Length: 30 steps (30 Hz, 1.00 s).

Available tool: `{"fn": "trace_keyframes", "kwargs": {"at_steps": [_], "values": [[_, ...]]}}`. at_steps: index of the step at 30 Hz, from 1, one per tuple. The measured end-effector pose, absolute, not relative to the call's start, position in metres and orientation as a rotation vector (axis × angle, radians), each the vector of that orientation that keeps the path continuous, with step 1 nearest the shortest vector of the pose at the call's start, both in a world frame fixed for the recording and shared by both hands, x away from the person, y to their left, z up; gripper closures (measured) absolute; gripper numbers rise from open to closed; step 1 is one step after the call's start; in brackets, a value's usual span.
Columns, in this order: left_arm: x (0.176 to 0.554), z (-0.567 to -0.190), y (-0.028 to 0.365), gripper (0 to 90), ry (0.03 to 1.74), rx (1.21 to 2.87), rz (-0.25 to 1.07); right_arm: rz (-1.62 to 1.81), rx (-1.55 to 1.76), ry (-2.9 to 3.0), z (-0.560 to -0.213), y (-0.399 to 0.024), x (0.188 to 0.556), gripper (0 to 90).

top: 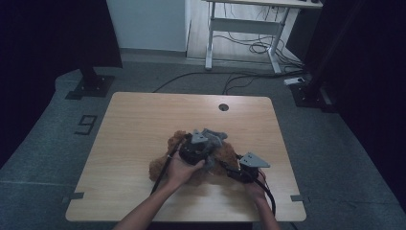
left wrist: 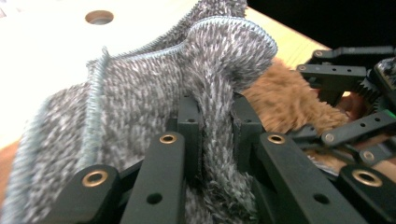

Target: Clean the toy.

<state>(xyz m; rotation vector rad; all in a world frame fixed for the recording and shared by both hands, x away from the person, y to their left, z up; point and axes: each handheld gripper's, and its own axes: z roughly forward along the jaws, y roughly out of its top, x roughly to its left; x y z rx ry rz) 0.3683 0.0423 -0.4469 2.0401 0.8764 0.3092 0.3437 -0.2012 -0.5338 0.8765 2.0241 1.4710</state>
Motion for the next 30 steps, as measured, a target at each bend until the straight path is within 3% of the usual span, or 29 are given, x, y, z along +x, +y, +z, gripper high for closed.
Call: {"fn": "trace_keyframes", "kwargs": {"at_steps": [16,20,25,30], "values": [[0.375,-0.448,0.150,78.2,1.057,1.892,0.342,1.483,0.893,2.010,-0.536,-0.201,0.343,44.9],[0.378,-0.460,0.166,78.7,1.120,1.931,0.346,1.483,0.893,2.010,-0.536,-0.202,0.343,44.9],[0.383,-0.492,0.177,78.8,1.202,2.028,0.249,1.481,0.895,2.008,-0.536,-0.202,0.343,44.9],[0.381,-0.493,0.180,78.8,1.193,1.979,0.223,1.470,0.886,2.008,-0.536,-0.202,0.343,44.8]]}}
